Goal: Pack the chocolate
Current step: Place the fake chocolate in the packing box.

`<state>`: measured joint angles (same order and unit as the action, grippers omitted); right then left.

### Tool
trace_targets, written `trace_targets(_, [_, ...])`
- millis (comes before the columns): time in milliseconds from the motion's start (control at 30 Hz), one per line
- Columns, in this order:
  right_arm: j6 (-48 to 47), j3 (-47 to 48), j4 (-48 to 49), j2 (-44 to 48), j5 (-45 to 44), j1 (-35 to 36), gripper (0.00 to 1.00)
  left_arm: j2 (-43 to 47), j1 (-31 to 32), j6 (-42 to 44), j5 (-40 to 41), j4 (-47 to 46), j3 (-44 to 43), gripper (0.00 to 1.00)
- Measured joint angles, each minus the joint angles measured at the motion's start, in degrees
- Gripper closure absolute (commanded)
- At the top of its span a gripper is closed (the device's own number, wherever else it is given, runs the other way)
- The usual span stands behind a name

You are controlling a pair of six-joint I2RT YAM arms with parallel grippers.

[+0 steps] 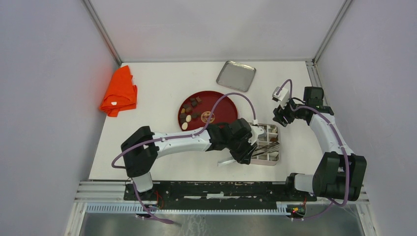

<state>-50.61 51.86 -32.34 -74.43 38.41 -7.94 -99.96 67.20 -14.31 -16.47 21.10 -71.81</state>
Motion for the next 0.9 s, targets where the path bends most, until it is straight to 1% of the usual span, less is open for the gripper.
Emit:
trace_targets(300, [0.00, 0.00, 0.00, 0.00, 0.02, 0.00, 0.38, -1.57, 0.39, 0.00, 1.51, 1.18, -0.70, 0.73])
trace_targets(567, [-0.04, 0.00, 0.00, 0.00, 0.04, 0.00, 0.38, -1.79, 0.42, 0.00, 2.73, 1.92, -1.33, 0.60])
trace_targets(800, [-0.17, 0.00, -0.02, 0.00, 0.07, 0.00, 0.38, -1.92, 0.44, 0.02, 2.93, 2.69, -1.88, 0.57])
trace_targets(900, [-0.17, 0.00, -0.02, 0.00, 0.07, 0.00, 0.38, -2.49, 0.44, 0.02, 2.93, 2.84, -2.56, 0.57])
